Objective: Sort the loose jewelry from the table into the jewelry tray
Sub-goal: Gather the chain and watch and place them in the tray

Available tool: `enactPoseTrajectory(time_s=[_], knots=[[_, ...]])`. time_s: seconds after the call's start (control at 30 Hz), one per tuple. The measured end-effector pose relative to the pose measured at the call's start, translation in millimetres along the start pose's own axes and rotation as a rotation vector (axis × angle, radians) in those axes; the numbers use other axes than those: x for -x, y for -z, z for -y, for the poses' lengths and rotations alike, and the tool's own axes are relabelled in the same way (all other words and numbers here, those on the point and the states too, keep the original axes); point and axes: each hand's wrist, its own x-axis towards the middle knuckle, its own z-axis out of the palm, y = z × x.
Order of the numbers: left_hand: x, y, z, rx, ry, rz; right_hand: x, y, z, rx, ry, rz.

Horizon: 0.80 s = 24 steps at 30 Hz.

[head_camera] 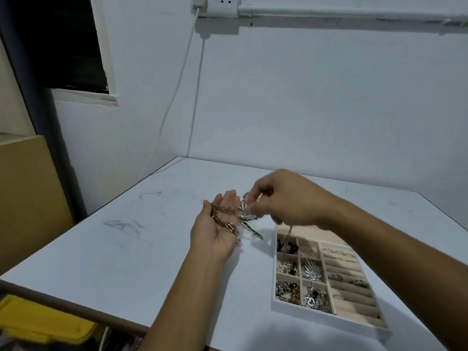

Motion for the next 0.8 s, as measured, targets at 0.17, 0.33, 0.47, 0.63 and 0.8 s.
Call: enactPoseTrajectory(time_s=[0.17,0.33,0.47,0.63,0.8], knots=[[2,-10,-8,0.130,-0.038,0.028,26,4,-18,-0.060,-0.142,0.240],[-3,-15,-12,0.152,-0.068,0.028,43,22,-27,-0.091,-0.187,0.256],[-7,-16,-13,0.128,-0.077,0.028,48,33,-31,-0.045,-0.208,0.215],[-9,-14,-18,0.040,-0.109,0.038,51,43,-33,0.020,-0.213,0.193],[-6,-11,-11,-0.032,-0.067,0.047,40,49,-17,0.115,-0.096,0.166]])
